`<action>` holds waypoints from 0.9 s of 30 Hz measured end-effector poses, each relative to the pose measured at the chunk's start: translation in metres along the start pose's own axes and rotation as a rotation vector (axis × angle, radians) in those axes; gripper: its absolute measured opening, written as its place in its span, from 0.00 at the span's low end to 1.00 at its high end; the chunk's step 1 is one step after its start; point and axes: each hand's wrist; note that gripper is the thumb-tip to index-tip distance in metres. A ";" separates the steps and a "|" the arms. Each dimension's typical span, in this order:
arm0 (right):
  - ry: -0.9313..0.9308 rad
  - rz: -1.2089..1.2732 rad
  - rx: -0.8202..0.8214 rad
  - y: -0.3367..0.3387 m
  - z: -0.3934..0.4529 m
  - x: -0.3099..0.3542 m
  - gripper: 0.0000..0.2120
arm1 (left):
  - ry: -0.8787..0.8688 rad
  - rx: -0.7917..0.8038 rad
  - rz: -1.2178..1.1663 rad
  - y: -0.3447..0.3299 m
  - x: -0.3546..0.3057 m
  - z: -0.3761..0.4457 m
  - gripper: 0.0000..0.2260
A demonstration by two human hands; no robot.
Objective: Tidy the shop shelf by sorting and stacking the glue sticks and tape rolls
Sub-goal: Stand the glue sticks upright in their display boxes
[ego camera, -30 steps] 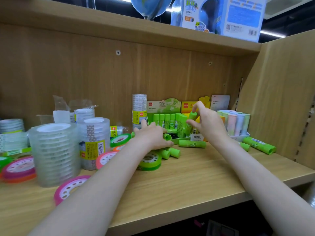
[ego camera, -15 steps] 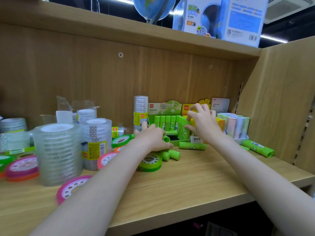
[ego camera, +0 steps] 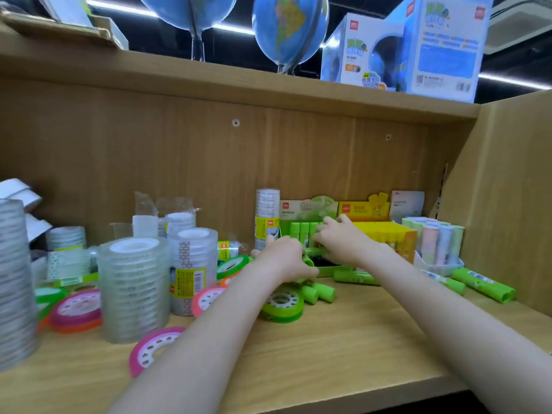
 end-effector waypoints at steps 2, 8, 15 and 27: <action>-0.105 0.203 -0.107 0.005 -0.004 -0.009 0.15 | 0.007 -0.018 -0.018 -0.001 0.001 0.001 0.22; -0.353 0.706 -0.455 0.008 -0.030 -0.033 0.12 | 0.000 -0.028 0.009 -0.003 0.001 0.003 0.24; -0.352 1.025 -0.638 0.009 -0.041 -0.027 0.26 | -0.007 -0.036 0.029 -0.004 0.001 0.002 0.19; -0.343 0.369 -0.374 -0.012 -0.016 -0.001 0.17 | -0.011 -0.135 -0.062 -0.005 0.004 0.010 0.10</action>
Point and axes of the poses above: each hand's wrist, its own z-axis towards the middle knuckle, its own y-axis out of the back of the hand, x = y × z, and after that the axes turned 1 degree about -x, right-handed
